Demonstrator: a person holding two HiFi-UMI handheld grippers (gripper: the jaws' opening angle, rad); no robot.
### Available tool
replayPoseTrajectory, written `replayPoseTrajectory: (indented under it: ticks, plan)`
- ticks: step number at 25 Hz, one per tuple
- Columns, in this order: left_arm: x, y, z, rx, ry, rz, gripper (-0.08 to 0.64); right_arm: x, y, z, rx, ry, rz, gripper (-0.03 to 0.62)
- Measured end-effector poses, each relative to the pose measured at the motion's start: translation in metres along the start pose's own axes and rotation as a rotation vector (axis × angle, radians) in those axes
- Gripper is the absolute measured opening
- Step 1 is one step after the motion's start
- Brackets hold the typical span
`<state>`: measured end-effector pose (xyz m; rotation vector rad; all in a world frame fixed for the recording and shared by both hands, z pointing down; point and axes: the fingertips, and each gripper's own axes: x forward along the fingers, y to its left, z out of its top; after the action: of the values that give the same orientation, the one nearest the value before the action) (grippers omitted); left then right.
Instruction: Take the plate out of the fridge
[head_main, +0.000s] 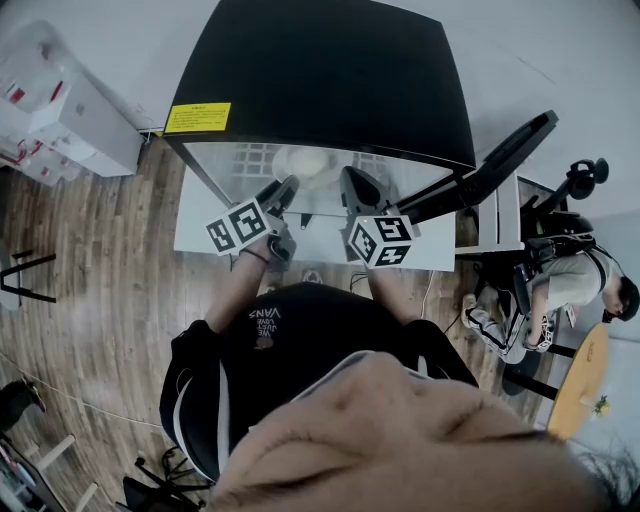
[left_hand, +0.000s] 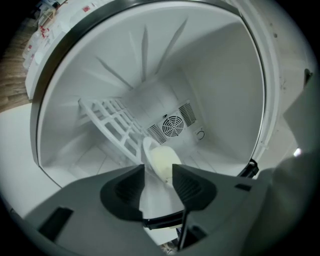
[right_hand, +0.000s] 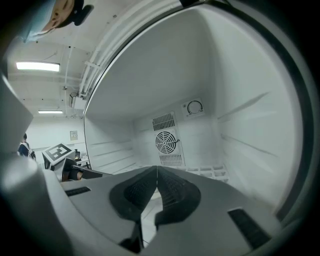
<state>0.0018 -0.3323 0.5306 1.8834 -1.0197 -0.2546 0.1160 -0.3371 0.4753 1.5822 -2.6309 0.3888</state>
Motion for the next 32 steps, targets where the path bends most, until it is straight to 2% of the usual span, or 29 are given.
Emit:
replayPoseTrajectory:
  ticks: [3,7,21,32]
  plan:
    - [-0.0002,0.0013,0.0008,-0.032,-0.003,0.004,0.164,0.0003,-0.001,0.0,0.0,0.0,0.001,0.012]
    - [0.001,0.0019,0.0019,-0.069,-0.009,0.002,0.098,0.0013,-0.0021,-0.0013,0.004,0.002,0.0,0.012]
    - [0.0019,0.0049,0.0034,-0.2,-0.029,-0.024,0.066,0.0022,-0.0052,-0.0008,0.005,0.001,0.001,0.012]
    - [-0.0001,0.0035,0.0033,-0.224,-0.034,-0.028,0.06,0.0006,-0.0066,-0.0015,0.007,0.003,-0.002,0.012]
